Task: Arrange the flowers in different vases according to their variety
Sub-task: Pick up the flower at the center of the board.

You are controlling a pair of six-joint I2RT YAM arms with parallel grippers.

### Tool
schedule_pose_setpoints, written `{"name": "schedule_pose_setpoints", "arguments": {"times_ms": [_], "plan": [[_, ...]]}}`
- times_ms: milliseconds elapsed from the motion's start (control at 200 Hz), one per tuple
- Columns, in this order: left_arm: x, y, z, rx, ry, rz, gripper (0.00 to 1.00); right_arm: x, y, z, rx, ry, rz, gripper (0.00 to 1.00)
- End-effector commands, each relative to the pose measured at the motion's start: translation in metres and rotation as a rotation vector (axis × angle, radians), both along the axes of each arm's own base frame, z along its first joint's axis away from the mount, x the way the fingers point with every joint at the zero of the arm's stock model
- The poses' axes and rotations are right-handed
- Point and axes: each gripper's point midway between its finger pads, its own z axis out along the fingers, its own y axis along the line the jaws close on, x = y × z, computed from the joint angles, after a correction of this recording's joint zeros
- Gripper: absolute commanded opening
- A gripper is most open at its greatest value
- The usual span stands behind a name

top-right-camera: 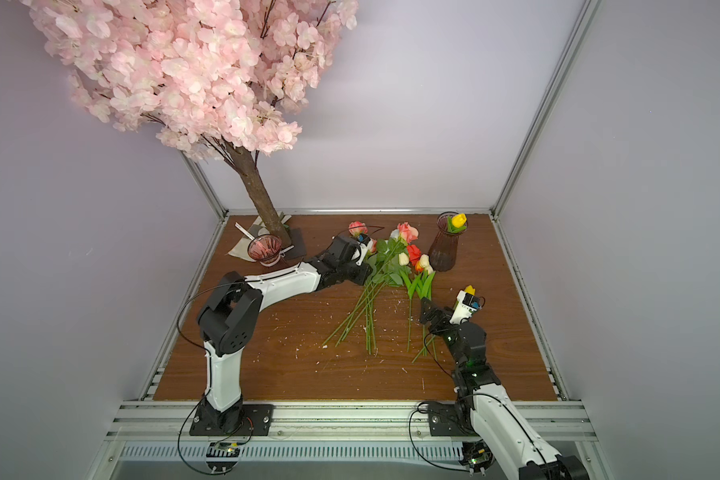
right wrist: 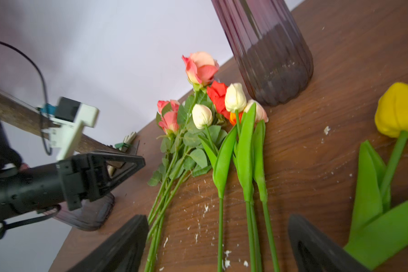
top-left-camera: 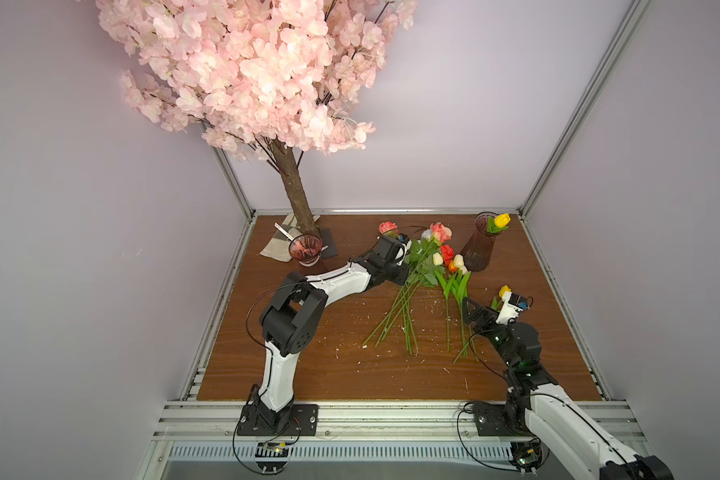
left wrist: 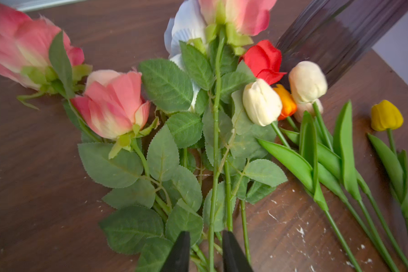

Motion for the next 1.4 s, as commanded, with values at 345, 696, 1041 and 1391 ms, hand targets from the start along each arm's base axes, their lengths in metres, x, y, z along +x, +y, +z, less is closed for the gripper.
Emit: {"name": "schedule_pose_setpoints", "arguments": {"times_ms": [345, 696, 1041, 1391], "plan": [[0.016, -0.019, -0.014, 0.182, -0.005, -0.050, 0.33, 0.009, -0.001, 0.004, 0.016, -0.002, -0.015, 0.99], [0.014, -0.034, -0.031, 0.186, 0.035, -0.086, 0.38, 0.011, 0.001, 0.002, 0.012, 0.009, -0.008, 0.99], [0.009, -0.036, -0.046, 0.195, 0.065, -0.099, 0.24, 0.012, 0.002, 0.000, 0.017, 0.016, -0.007, 1.00], [0.018, -0.026, -0.017, 0.229, -0.032, -0.066, 0.01, 0.012, 0.000, 0.004, 0.005, 0.005, -0.014, 0.99]]}}
